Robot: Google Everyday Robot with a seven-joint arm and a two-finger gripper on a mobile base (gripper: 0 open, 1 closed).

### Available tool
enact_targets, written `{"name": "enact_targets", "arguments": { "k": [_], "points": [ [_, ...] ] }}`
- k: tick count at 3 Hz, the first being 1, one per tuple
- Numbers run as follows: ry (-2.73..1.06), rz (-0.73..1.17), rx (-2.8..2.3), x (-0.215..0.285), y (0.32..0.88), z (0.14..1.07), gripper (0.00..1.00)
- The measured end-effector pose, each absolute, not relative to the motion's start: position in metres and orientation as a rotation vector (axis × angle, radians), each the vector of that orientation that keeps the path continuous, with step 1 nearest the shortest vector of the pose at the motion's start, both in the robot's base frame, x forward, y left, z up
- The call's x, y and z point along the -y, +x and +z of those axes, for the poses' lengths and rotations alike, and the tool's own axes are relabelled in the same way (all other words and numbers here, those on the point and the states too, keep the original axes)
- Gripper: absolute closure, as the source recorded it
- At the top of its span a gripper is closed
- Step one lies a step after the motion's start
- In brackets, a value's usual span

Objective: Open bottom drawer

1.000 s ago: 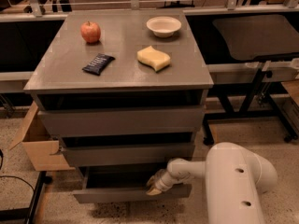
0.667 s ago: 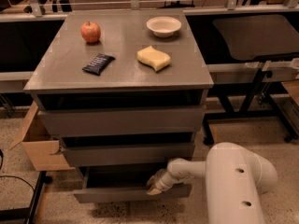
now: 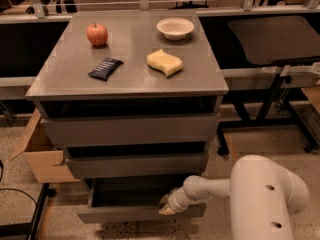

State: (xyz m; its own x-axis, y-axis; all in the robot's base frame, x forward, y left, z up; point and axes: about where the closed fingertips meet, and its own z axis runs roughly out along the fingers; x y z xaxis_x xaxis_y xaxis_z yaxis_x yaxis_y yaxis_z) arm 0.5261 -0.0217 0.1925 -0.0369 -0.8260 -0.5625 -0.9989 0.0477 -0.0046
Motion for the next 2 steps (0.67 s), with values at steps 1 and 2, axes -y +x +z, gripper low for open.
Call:
{"name": "enact_targets", "arguments": {
  "k": [1, 2],
  "points": [
    [-1.83, 0.57, -1.941, 0.0249, 0.5006, 0.1868, 1.0],
    [-1.826, 0.572, -1.949, 0.0259, 0.4919, 0.1852, 1.0]
  ]
}}
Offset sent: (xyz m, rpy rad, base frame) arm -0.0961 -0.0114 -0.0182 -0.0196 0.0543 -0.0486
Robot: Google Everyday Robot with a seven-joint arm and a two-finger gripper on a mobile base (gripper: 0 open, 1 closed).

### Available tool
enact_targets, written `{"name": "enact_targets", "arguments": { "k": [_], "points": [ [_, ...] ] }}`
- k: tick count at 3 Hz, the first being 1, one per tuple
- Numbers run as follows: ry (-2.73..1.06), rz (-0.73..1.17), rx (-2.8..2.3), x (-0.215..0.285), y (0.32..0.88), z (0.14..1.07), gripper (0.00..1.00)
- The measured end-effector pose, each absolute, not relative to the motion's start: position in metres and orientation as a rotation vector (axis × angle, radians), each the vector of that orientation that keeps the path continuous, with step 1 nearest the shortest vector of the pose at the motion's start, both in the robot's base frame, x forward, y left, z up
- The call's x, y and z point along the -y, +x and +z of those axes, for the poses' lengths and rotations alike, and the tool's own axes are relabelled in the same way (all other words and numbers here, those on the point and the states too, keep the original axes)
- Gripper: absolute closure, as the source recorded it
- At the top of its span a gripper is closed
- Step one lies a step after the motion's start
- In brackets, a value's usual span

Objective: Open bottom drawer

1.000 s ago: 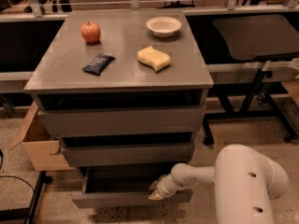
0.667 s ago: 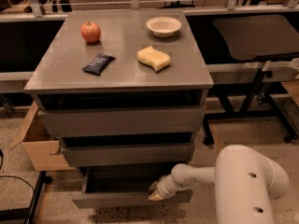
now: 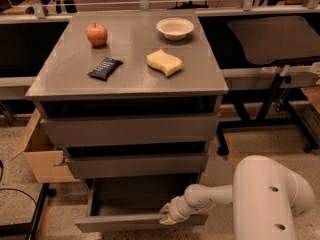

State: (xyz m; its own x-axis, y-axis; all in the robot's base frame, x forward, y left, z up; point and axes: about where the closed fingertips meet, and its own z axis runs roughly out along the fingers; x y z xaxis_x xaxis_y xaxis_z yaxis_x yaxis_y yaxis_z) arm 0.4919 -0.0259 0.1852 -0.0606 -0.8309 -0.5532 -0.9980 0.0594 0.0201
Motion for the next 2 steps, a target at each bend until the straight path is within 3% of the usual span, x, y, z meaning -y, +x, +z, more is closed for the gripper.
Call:
{"name": "enact_targets", "arguments": {
  "k": [2],
  "points": [
    [-1.81, 0.593, -1.97, 0.026, 0.468, 0.18, 1.0]
  ]
}}
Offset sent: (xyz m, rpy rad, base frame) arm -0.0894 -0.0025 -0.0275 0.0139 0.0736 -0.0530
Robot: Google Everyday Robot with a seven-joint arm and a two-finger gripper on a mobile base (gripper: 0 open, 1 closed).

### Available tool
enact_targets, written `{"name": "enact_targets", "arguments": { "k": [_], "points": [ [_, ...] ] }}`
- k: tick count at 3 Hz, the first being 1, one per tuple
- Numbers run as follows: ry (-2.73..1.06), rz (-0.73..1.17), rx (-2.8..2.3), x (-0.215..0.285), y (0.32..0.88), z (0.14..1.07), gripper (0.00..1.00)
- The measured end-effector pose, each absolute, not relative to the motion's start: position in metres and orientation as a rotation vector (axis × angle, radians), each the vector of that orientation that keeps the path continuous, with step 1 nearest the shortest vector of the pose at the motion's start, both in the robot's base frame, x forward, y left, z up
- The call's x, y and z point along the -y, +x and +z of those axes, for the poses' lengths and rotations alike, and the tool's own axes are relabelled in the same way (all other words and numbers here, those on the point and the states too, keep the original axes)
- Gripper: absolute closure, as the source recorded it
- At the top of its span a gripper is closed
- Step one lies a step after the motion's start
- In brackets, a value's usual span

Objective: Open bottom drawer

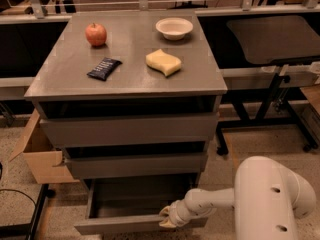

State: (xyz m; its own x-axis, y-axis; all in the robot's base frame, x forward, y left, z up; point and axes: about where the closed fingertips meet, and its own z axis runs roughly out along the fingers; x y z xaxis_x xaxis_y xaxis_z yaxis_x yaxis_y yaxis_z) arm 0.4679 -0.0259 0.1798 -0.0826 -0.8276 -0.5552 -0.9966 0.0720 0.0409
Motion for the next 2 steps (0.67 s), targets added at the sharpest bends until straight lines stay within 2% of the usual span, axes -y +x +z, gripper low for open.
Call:
{"name": "enact_targets", "arguments": {
  "k": [2],
  "points": [
    [-1.794, 0.613, -1.985, 0.025, 0.449, 0.181, 1.0]
  ]
}}
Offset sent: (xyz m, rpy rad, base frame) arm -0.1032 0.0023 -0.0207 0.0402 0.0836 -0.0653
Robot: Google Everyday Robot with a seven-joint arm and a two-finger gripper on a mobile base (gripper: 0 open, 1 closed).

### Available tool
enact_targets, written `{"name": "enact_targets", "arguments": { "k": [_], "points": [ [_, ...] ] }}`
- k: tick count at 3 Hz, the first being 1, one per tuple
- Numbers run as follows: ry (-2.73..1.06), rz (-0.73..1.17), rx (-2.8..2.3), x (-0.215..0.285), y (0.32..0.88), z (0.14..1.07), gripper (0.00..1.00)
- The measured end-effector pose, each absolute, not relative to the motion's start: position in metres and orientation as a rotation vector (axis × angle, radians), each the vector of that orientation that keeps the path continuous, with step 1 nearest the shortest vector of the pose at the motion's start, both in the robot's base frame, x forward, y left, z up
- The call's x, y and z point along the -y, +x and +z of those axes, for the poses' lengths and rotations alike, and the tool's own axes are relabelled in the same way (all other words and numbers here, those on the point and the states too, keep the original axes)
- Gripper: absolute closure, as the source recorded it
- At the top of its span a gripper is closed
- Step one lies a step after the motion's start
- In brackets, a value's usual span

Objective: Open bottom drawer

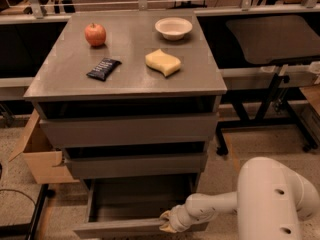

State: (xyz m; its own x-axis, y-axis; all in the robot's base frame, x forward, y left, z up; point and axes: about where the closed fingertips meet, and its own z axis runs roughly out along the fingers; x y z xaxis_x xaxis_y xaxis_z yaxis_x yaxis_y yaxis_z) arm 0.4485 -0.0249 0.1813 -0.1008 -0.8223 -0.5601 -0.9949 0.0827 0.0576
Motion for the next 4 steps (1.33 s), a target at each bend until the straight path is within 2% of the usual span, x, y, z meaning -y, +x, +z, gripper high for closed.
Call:
{"name": "enact_targets", "arguments": {
  "k": [3, 4],
  "points": [
    [-1.778, 0.639, -2.0, 0.024, 0.43, 0.185, 1.0],
    [-1.779, 0.642, -2.0, 0.023, 0.429, 0.185, 0.82]
  ]
}}
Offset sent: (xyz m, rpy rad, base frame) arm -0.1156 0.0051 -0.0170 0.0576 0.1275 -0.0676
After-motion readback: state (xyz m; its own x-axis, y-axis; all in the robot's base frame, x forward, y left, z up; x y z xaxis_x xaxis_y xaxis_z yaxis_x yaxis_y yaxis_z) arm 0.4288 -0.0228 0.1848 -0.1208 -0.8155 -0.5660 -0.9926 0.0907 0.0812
